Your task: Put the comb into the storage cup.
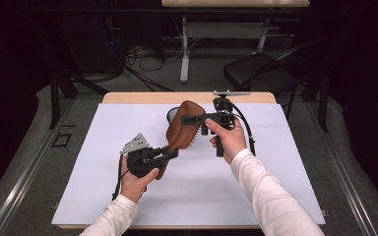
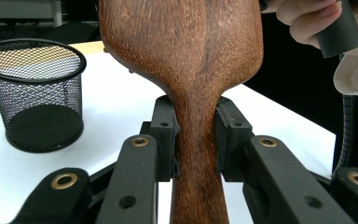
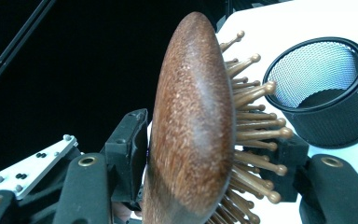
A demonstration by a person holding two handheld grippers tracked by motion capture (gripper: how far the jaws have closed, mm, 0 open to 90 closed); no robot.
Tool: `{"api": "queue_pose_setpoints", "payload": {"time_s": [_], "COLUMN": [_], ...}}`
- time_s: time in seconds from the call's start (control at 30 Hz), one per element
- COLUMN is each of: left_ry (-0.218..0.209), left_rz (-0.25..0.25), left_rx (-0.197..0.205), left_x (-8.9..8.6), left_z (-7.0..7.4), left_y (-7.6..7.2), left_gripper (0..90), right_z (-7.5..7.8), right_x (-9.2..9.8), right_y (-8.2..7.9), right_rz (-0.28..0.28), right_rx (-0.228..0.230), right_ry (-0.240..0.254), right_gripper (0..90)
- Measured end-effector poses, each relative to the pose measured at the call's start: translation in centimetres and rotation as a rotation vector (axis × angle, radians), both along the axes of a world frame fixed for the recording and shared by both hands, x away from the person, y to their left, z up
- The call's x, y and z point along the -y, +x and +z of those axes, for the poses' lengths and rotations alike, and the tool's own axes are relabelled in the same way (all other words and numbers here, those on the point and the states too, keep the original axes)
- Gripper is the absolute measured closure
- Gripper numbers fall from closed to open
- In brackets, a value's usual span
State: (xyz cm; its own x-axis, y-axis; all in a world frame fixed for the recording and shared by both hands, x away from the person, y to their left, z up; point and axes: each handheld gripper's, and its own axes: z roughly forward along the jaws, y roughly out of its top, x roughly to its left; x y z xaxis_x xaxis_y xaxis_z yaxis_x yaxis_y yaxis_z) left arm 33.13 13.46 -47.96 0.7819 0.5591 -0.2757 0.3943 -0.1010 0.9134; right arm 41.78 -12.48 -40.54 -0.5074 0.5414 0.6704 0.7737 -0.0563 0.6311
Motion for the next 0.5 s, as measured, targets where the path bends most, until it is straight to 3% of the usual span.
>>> {"api": "queue_pose_setpoints", "payload": {"time_s": [0.27,0.5], "left_ry": [-0.003,-0.003], "left_rz": [-0.003,-0.006], "left_rx": [-0.001,-0.001], "left_x": [0.0,-0.01], "left_z": [-0.06,-0.09], "left_y": [0.02,0.04], "left_gripper": [72.4,72.4], "right_z": [-0.17,-0.18], "right_x": [0.44,0.45], "right_y": [0.11,0.09], "right_rz": [-0.004,-0.005], "right_rx": [-0.041,-0.047], "right_ry": [0.055,0.068], "right_gripper": [43.9,44.7]}}
